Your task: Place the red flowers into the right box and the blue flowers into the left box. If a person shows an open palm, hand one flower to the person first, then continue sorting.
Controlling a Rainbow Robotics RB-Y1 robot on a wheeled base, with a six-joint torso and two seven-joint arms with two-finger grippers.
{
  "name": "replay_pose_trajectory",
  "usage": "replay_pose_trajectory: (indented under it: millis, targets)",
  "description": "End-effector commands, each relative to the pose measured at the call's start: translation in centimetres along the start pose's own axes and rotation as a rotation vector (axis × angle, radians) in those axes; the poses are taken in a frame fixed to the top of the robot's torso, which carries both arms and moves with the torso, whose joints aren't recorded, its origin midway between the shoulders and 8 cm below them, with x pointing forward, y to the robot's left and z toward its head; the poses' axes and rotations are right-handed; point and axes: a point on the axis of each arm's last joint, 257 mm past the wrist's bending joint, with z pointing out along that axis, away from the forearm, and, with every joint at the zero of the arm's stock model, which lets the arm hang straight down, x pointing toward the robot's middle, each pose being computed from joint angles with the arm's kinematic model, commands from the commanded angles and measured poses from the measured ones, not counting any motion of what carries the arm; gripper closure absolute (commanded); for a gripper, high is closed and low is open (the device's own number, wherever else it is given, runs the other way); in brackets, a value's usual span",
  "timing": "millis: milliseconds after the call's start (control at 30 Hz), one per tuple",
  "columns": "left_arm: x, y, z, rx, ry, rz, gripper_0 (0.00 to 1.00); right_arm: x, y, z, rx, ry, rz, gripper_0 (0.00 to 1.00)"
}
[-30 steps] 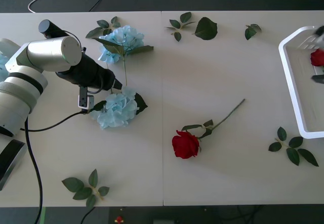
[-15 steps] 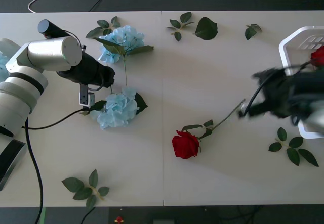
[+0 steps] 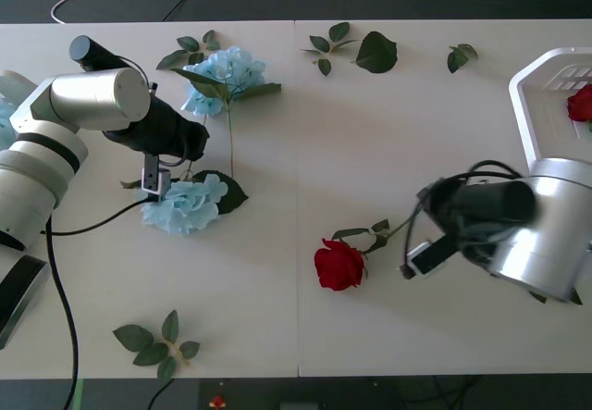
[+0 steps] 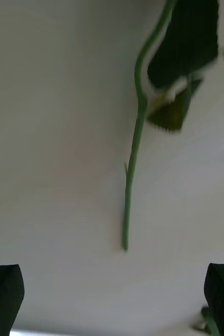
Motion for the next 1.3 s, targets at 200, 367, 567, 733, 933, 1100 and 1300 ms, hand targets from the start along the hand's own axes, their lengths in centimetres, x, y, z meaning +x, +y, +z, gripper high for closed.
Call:
replay_pose_trajectory:
  millis: [200, 367, 567, 733, 933, 1100, 1300]
  targets:
    - [-1.6, -1.6, -0.5, 0.092, -0.114, 0.255, 1.0, -4.1, -6.0, 2.9, 0.004, -0.038, 0.014, 0.0]
    - [-6.8, -6.4, -3.0, 0.177, -0.278, 0.34, 1.0, -4.6, -6.2, 4.6, -0.006, -0.017, -0.018, 0.0]
    - [-12.3, -11.2, -8.6, 0.334, -0.448, 0.453, 1.0, -4.6, -4.8, 5.7, -0.022, -0.014, -0.039, 0.0]
    - [-15.6, -10.2, -13.0, 0.404, -0.566, 0.622, 1.0, -4.8, -3.6, 6.4, -0.04, -0.013, -0.058, 0.0]
    - [-16.1, -6.1, -15.3, 0.408, -0.564, 0.929, 1.0, -5.1, -3.1, 7.7, -0.037, -0.018, -0.056, 0.0]
    - [-14.0, -4.1, -17.1, 0.437, -0.543, 1.254, 1.0, -5.4, -3.1, 8.3, -0.033, -0.012, -0.056, 0.45]
    - [-11.1, -3.8, -19.2, 0.507, -0.555, 1.523, 1.0, -5.3, -3.3, 8.7, -0.034, 0.002, -0.042, 1.0]
